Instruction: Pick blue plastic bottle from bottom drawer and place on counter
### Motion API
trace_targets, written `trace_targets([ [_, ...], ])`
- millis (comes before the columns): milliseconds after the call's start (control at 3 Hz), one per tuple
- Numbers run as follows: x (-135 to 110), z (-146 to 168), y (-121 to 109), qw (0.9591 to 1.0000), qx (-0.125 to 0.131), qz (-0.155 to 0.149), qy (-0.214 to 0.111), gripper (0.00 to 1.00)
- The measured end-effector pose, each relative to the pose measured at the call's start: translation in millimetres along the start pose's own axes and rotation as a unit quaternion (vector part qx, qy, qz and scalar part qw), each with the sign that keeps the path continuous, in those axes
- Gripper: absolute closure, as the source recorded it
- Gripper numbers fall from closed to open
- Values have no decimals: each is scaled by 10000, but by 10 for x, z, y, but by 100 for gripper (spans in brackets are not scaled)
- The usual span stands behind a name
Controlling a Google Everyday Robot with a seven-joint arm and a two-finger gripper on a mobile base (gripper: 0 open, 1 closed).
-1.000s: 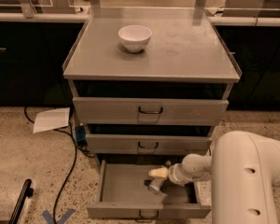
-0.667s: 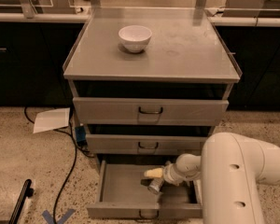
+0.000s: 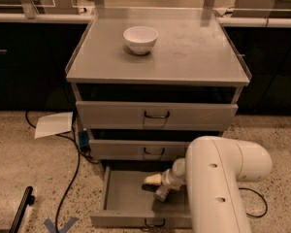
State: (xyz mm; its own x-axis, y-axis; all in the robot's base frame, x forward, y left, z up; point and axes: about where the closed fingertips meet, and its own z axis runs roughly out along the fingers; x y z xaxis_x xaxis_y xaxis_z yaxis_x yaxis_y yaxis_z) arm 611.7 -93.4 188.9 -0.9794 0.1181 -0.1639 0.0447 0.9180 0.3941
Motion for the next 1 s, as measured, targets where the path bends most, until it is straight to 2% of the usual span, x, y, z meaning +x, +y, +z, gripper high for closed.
trace_targets([
  [333,-3,13,13,10000,5,-20,7,0],
  [1000,-64,307,-164,9996,-126,246,111,0],
])
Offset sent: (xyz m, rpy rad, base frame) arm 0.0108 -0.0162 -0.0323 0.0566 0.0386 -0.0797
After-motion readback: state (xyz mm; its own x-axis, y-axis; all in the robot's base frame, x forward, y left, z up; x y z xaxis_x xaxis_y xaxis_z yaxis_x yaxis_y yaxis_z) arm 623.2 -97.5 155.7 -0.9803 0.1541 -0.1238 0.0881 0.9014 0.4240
